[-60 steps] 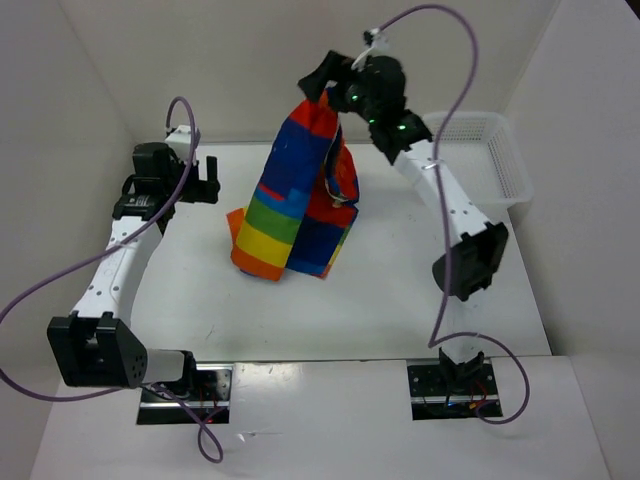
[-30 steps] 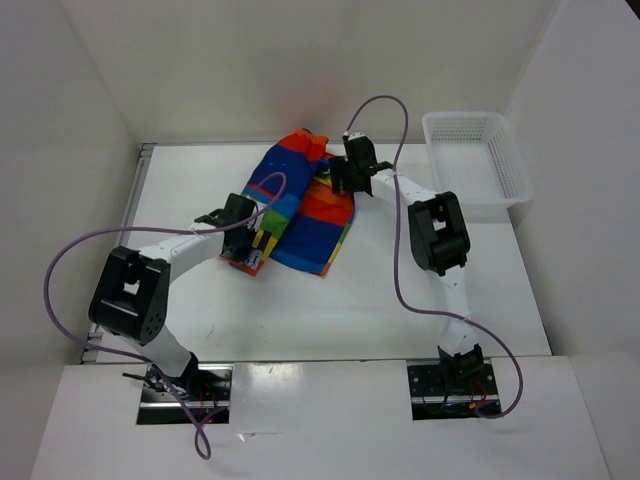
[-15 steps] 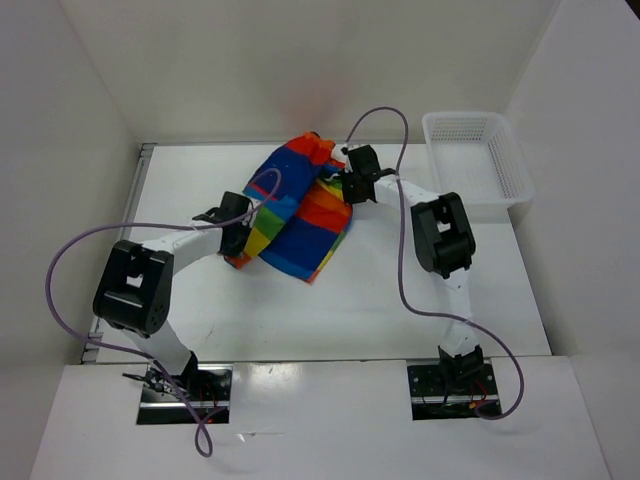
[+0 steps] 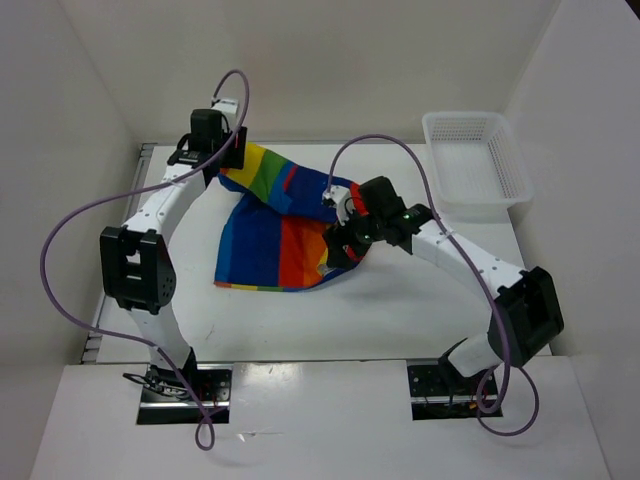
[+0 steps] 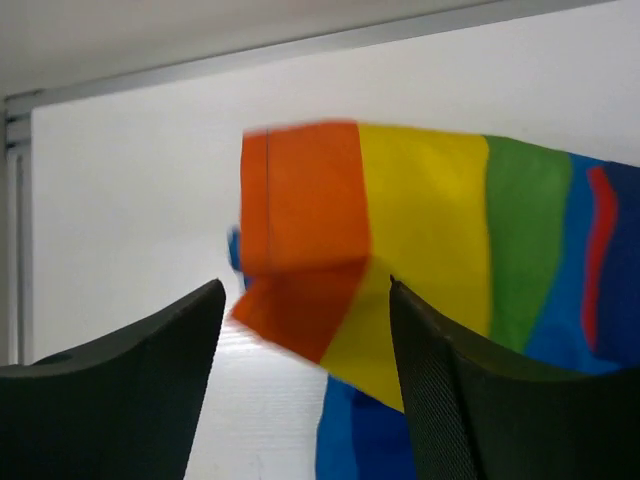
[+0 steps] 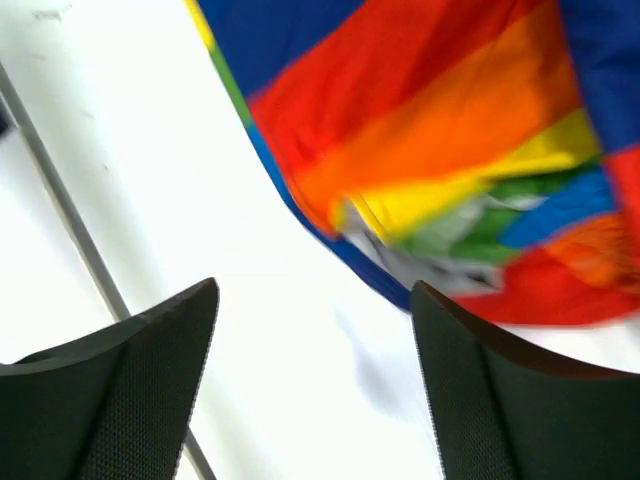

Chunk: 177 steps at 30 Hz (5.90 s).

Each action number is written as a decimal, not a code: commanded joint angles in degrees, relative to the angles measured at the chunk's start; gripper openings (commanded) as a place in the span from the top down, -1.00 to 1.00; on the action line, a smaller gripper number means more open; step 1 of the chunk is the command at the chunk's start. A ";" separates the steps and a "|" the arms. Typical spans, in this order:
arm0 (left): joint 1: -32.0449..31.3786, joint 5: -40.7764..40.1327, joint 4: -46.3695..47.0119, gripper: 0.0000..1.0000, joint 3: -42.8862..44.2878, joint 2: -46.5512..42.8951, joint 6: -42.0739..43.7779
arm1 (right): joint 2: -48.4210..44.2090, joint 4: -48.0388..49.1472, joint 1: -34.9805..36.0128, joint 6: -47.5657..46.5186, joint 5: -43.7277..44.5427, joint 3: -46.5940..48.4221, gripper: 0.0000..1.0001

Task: Fold and stack the shorts
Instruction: Flatten the shorts out, then fold the shorts

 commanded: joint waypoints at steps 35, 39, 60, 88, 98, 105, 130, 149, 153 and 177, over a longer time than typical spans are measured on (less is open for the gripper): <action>-1.50 7.28 -20.45 -0.72 -33.72 -1.19 -0.01 | 16.63 10.10 0.38 21.13 38.64 10.24 -0.37; -0.97 6.58 -19.67 -0.48 -32.92 2.08 -0.01 | 17.95 10.10 0.38 21.74 39.97 11.48 -0.35; -3.08 8.78 -21.07 0.91 -32.57 -0.47 -0.01 | 9.25 -1.23 3.55 33.07 40.61 9.10 -0.15; 1.13 8.97 -22.82 0.95 -26.35 -3.54 -0.01 | 24.19 13.41 2.33 20.03 53.07 18.66 1.00; 12.21 5.34 -26.87 1.00 23.04 -5.03 -0.01 | 25.18 11.15 -6.64 7.53 48.85 55.08 1.00; 9.06 5.34 -30.03 1.00 17.11 -15.30 -0.01 | 7.87 8.35 -7.26 5.93 36.03 30.14 1.00; 2.46 1.67 -49.12 1.00 -21.26 -32.57 -0.01 | -11.41 -8.64 -7.26 -13.24 17.28 -3.84 1.00; 3.07 -23.67 -25.02 1.00 2.22 -50.29 -0.01 | -11.57 -15.46 -7.26 -14.27 12.83 21.94 1.00; 3.07 -16.58 -27.22 1.00 6.45 -52.74 -0.01 | -13.59 -21.09 -7.26 -19.20 10.53 20.10 1.00; 2.55 -4.68 -25.91 1.00 -23.42 -45.14 -0.01 | -1.68 -35.69 -8.39 -6.65 2.47 10.24 1.00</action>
